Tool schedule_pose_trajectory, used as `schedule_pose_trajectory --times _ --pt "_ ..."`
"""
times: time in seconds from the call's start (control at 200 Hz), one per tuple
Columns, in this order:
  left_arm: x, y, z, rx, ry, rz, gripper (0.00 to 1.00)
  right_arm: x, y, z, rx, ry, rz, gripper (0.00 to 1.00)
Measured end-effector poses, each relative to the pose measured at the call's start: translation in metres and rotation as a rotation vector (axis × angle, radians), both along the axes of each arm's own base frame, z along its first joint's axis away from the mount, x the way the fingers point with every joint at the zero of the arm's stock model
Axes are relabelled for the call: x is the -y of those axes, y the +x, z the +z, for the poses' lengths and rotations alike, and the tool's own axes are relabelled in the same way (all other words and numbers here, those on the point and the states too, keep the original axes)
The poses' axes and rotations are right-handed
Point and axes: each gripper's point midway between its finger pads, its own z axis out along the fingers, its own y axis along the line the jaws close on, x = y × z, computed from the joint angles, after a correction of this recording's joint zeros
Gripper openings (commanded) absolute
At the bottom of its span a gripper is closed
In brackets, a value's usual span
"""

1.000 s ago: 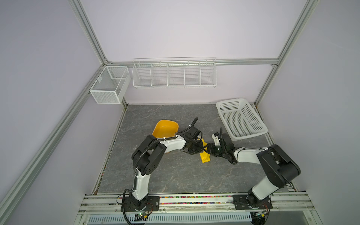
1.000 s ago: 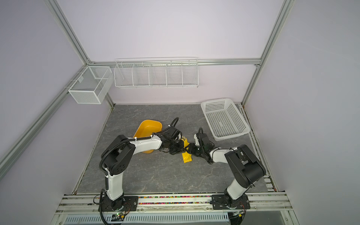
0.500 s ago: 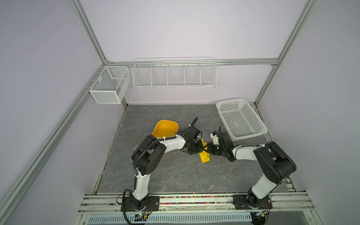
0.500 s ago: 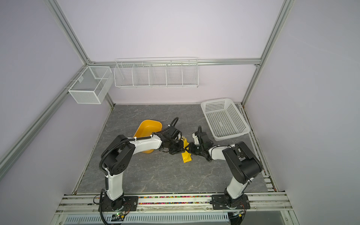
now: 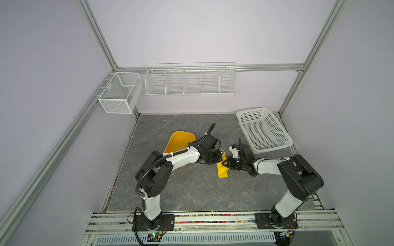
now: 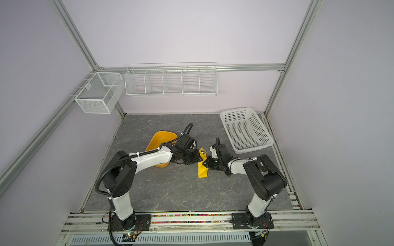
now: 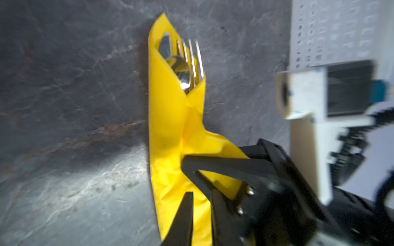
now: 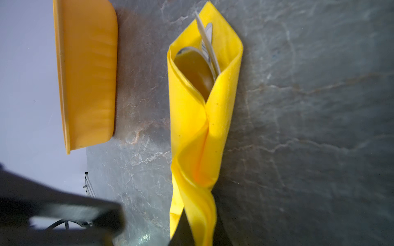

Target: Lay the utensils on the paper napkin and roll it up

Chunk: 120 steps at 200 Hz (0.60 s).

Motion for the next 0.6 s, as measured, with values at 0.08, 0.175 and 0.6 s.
schedule_pose_trajectory --times 0.08,0.175,0.6 --pt "-0.008 0.002 0.018 0.046 -0.016 0.016 0.22 0.000 0.000 0.000 -0.005 0.005 -0.005 0.07" --pt "-0.024 0.001 0.024 0.064 -0.018 0.042 0.27 0.000 0.000 0.002 -0.005 0.009 -0.008 0.08" --pt "-0.079 0.003 0.018 0.082 -0.007 0.158 0.41 -0.004 0.003 0.035 0.083 0.048 0.018 0.07"
